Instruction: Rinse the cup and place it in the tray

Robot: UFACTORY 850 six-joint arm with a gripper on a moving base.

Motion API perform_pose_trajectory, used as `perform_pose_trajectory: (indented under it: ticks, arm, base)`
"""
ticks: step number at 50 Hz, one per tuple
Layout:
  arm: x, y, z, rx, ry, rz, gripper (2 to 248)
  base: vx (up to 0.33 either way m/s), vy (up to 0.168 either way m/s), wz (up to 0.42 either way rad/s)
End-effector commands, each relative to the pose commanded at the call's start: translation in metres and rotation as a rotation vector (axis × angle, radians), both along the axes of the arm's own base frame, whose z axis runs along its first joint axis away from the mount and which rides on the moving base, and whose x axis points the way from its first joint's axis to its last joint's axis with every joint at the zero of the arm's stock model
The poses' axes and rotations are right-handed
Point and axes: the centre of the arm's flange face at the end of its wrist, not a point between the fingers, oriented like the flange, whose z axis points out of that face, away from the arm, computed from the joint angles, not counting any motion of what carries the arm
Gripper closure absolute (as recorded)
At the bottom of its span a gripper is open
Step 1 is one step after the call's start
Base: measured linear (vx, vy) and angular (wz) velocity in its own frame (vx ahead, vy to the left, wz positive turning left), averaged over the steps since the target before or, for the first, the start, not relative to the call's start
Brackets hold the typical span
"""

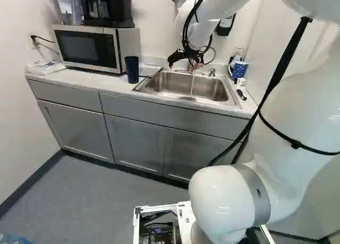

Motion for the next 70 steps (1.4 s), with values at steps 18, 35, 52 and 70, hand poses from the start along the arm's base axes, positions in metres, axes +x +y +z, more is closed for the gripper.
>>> perform_pose_trajectory:
  ticks: [18, 35, 52, 70]
  arm:
    - [0.000, 0.029, 0.000, 0.000, 0.000, 0.058, 3]
    - [0.002, 0.057, 0.000, 0.000, -0.002, 0.114, 3]
    - [0.003, 0.085, 0.000, 0.000, -0.002, 0.168, 3]
    - [0.005, 0.115, 0.001, 0.002, -0.014, 0.225, 3]
  base:
    - [0.000, 0.000, 0.000]
    - [0.000, 0.000, 0.000]
    - [0.000, 0.000, 0.000]
    - [0.000, 0.000, 0.000]
